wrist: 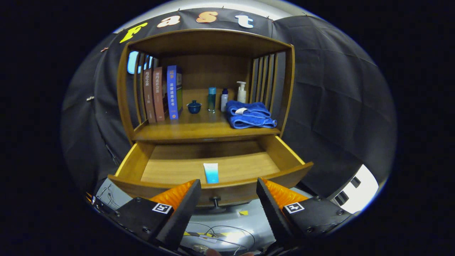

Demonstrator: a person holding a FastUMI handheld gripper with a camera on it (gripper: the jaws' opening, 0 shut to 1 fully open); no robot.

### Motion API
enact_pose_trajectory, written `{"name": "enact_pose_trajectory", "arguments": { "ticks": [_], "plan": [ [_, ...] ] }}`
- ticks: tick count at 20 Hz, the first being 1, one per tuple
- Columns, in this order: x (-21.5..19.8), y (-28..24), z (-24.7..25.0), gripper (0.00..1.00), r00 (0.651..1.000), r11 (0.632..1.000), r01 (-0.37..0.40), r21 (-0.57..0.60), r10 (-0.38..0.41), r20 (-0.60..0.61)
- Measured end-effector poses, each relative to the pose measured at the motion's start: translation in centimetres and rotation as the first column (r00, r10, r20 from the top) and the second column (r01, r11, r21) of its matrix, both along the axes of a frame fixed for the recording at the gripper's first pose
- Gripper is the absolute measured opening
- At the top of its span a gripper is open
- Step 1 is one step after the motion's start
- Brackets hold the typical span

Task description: Pull open the drawer, take out the items inside it, and place them on the countertop above the cabinet.

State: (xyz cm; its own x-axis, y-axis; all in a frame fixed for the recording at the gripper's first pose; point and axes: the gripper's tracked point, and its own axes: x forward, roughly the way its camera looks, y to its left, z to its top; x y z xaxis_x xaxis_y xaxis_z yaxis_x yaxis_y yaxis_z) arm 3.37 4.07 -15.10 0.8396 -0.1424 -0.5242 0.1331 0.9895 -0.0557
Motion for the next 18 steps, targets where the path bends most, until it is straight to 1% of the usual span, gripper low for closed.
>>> {"name": "enact_pose_trajectory", "arguments": {
  "ticks": [2, 3, 4, 7, 8, 9, 10, 13, 15, 17, 18],
  "plan": [
    [1.9, 0.0, 0.9, 0.98, 0.998, 1.000, 0.018, -0.024, -0.019, -0.055],
    [3.0, 0.5, 1.2, 0.98, 0.996, 1.000, 0.020, -0.012, -0.021, -0.085],
    [4.1, 0.7, 1.0, 0.98, 0.992, 0.999, 0.040, 0.007, -0.039, -0.123],
    [6.4, 1.0, -0.7, 0.99, 0.961, 0.994, 0.087, 0.063, -0.067, -0.268],
    [7.2, 0.8, -1.5, 0.99, 0.948, 0.994, 0.097, 0.058, -0.075, -0.309],
    [7.7, 0.9, -2.4, 0.98, 0.932, 0.994, 0.092, 0.056, -0.066, -0.355],
    [8.4, 1.2, -3.2, 0.99, 0.919, 0.995, 0.071, 0.071, -0.038, -0.393],
    [9.7, 1.6, -7.3, 0.99, 0.866, 0.992, 0.073, 0.102, -0.012, -0.500],
    [10.1, 1.6, -10.4, 0.98, 0.818, 0.991, 0.080, 0.111, -0.002, -0.575],
    [10.6, 1.7, -13.1, 0.99, 0.784, 0.993, 0.025, 0.119, 0.055, -0.619],
    [10.7, 2.2, -14.4, 0.98, 0.765, 0.992, 0.013, 0.128, 0.072, -0.640]
  ]
}}
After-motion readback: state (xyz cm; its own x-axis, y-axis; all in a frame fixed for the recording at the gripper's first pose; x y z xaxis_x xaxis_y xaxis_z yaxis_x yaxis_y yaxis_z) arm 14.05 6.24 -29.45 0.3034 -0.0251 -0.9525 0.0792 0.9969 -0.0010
